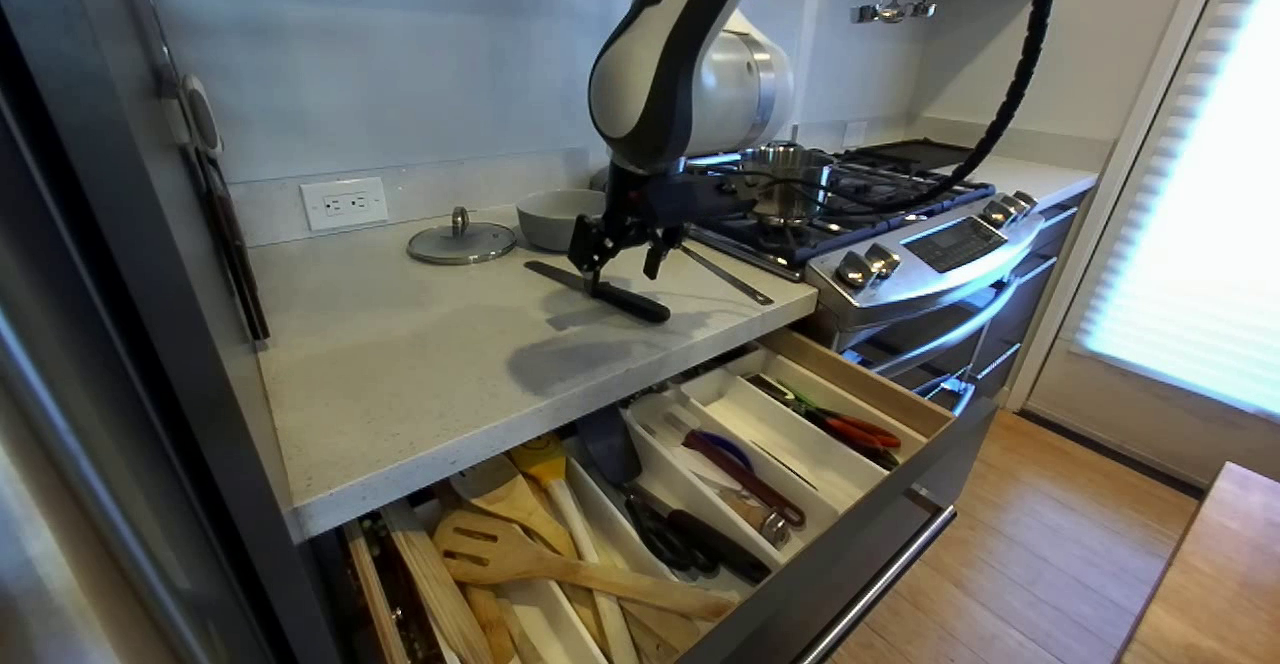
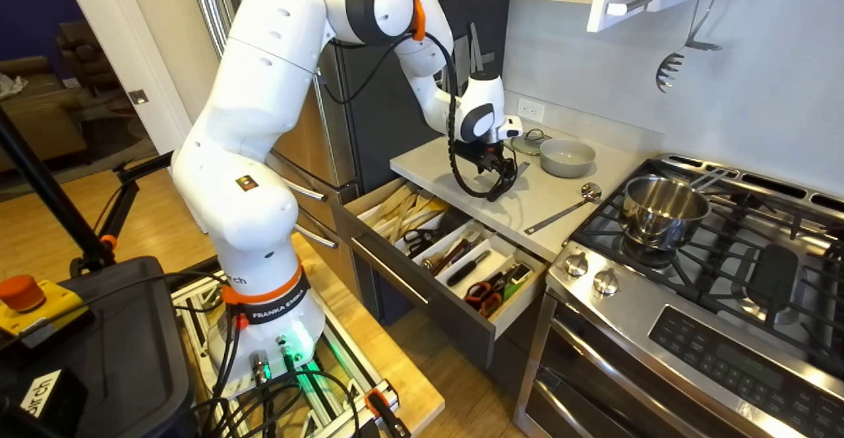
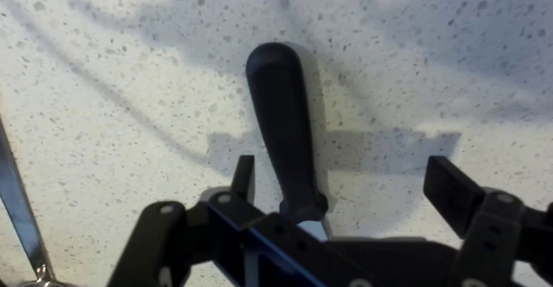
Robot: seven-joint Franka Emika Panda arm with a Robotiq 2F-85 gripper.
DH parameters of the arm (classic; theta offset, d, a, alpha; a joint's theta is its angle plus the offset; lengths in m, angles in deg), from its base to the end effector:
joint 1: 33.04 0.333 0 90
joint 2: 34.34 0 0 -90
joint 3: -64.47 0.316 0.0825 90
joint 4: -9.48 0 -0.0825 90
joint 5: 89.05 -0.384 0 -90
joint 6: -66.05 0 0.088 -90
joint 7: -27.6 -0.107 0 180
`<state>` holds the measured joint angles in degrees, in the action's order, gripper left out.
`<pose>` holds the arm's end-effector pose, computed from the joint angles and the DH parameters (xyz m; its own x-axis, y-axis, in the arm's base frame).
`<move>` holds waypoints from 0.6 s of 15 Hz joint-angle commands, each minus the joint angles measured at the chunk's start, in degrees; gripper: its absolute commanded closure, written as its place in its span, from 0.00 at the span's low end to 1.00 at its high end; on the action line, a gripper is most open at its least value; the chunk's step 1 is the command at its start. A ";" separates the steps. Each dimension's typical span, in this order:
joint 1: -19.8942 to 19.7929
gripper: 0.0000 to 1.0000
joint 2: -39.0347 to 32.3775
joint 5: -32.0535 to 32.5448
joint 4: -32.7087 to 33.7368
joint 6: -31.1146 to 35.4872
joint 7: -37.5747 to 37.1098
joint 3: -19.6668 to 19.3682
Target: Remove all the utensils on the cabinet top and put each utensil in a different compartment of the drawer starting with the wooden ladle into the left most compartment then the black spatula into the second far left compartment and continue with the same sequence up to the black knife
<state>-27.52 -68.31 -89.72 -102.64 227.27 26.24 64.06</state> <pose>0.6380 0.0567 0.1960 0.9639 0.0535 0.2609 0.0578 -0.9983 -0.0087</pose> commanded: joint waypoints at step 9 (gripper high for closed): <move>-1.42 0.50 -7.07 -0.32 6.05 -0.42 -0.62 0.90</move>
<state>-27.78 -73.67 -89.78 -97.99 227.18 25.55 63.81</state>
